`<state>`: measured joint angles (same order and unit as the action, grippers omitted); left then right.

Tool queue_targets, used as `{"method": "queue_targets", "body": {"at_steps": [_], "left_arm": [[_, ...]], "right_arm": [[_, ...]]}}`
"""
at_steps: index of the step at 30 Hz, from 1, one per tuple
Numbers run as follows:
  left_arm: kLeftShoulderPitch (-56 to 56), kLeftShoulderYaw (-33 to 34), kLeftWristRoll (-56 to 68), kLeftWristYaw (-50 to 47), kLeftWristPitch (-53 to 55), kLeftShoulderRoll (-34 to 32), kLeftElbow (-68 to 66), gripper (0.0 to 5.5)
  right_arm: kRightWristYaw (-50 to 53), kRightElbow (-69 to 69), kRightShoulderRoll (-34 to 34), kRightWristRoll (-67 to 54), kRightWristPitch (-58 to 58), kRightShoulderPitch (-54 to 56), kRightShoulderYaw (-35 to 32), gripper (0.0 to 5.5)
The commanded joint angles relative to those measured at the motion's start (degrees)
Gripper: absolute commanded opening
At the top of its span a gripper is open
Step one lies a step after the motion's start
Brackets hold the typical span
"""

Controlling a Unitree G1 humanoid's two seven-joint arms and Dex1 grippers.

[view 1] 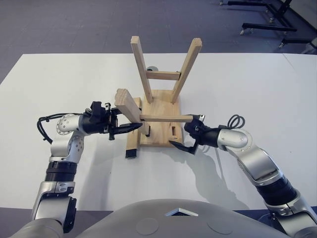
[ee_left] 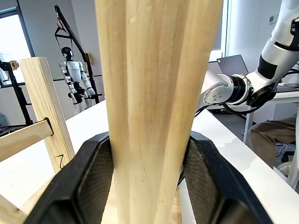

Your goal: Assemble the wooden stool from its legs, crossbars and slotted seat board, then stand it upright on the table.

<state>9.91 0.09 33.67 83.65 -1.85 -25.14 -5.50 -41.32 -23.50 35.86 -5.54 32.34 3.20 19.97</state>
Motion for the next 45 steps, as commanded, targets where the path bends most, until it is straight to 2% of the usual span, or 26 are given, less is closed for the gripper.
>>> {"method": "queue_targets", "body": {"at_steps": [1,12,22,28,36,45], "left_arm": [[1.1,-1.0,-1.1,0.6,-0.6,0.1,-1.3,2.12],[4.1,1.1,2.0,-2.0,5.1,0.0,-2.8,2.12],[3.5,0.3,-2.5,0.3,2.5,-2.0,-5.7,2.12],[2.9,-2.0,-5.9,0.4,-1.3,-1.9,-6.4,2.12],[0.9,-5.1,-5.9,-0.8,1.3,-2.5,-1.0,2.12],[-1.9,-7.9,-7.4,-3.9,3.2,-1.9,-3.4,2.12]], "right_arm": [[-1.3,0.5,1.5,0.1,2.3,-1.5,0.8,5.40],[-0.7,-0.8,0.7,-0.4,3.8,-2.4,0.8,5.40],[-0.8,-1.2,0.6,-1.7,5.0,-1.5,-0.1,5.40],[-0.6,-1.7,0.5,-2.1,5.1,-1.8,-0.1,5.40],[-0.3,-1.9,0.3,-2.3,5.4,-2.1,-0.1,5.40],[-0.4,-1.1,-1.5,-4.5,5.4,-3.0,-2.2,5.40]]}}
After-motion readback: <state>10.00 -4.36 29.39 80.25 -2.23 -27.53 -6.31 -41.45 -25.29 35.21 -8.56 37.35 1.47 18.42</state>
